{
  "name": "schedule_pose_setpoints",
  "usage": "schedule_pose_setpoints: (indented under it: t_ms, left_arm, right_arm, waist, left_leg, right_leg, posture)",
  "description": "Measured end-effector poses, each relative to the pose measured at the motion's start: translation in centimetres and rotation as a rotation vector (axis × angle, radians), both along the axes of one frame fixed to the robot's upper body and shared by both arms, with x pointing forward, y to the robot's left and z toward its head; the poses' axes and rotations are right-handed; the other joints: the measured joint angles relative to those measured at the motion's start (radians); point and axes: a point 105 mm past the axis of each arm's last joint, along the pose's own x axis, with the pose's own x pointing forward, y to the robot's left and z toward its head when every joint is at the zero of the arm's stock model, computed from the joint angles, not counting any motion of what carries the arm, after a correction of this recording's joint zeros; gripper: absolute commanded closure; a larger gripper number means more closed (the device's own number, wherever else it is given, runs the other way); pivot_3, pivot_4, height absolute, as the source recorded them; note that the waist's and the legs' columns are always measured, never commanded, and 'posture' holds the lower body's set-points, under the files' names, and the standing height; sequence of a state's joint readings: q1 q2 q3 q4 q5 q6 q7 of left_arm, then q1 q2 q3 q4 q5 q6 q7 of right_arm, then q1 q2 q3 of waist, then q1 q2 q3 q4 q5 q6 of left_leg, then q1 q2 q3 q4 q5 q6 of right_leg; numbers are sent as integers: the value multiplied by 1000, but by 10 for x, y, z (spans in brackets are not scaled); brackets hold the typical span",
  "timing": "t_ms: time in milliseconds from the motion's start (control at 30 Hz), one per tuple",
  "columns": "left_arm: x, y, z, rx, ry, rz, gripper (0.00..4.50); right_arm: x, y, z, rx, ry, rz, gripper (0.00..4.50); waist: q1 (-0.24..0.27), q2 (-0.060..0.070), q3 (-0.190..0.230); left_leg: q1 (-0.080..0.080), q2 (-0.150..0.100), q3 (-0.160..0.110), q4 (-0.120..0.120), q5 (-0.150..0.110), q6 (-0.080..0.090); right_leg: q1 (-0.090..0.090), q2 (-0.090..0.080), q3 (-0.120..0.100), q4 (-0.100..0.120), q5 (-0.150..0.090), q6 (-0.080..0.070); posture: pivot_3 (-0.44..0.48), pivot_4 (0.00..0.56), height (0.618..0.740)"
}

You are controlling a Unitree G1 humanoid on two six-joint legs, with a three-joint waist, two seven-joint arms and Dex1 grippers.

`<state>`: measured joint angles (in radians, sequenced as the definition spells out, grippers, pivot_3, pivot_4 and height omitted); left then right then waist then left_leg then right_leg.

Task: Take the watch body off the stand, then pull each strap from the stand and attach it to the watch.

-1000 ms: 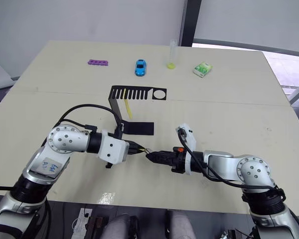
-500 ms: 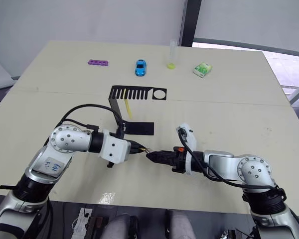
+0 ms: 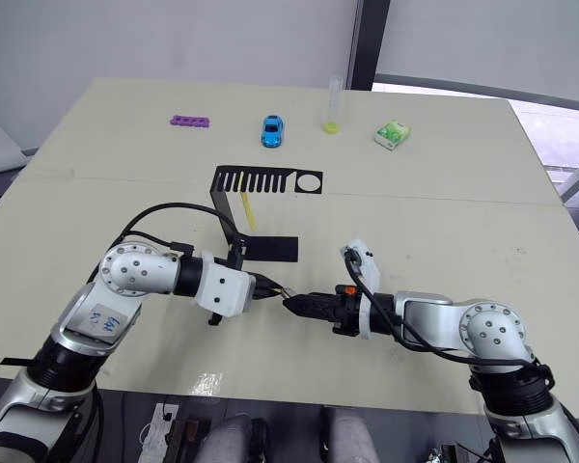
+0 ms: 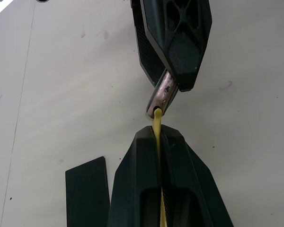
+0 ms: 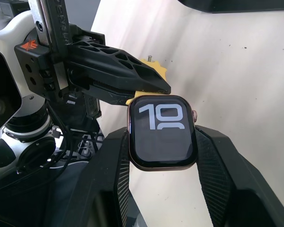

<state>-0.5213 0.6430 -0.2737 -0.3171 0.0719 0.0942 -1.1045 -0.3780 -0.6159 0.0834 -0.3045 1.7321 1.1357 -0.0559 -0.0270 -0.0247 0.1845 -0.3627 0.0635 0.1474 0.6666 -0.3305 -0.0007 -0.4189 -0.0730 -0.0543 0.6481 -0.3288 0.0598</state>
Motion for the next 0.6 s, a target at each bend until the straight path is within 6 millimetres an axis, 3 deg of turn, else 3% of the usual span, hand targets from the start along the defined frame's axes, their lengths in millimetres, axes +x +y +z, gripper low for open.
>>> schedule_pose_setpoints:
  t_ms: [433, 467, 533, 600]
  left_arm:
    - [1, 0, 0, -1, 8, 10, 4500]
    - [1, 0, 1, -6, 17, 14, 3860]
    - [-1, 4, 2, -11, 24, 28, 3127]
    - [-2, 11, 5, -27, 32, 47, 2085]
  right_arm:
    - [0, 1, 1, 3, -4, 3, 2983]
    - [0, 1, 2, 4, -4, 4, 2983]
    - [-2, 3, 1, 9, -1, 21, 2983]
    - [-5, 8, 0, 14, 7, 44, 2983]
  waist:
    - [0, 0, 0]
    - [0, 0, 0]
    - [-2, 0, 0]
    - [-3, 0, 0]
  left_leg:
    - [0, 0, 0, 0, 0, 0]
    - [0, 0, 0, 0, 0, 0]
    - [0, 0, 0, 0, 0, 0]
    - [0, 0, 0, 0, 0, 0]
  right_leg:
    - [0, 0, 0, 0, 0, 0]
    - [0, 0, 0, 0, 0, 0]
    - [0, 0, 0, 0, 0, 0]
    - [0, 0, 0, 1, 0, 0]
  posture:
    - [0, 150, 740]
    - [0, 150, 740]
    - [0, 150, 740]
    - [0, 150, 740]
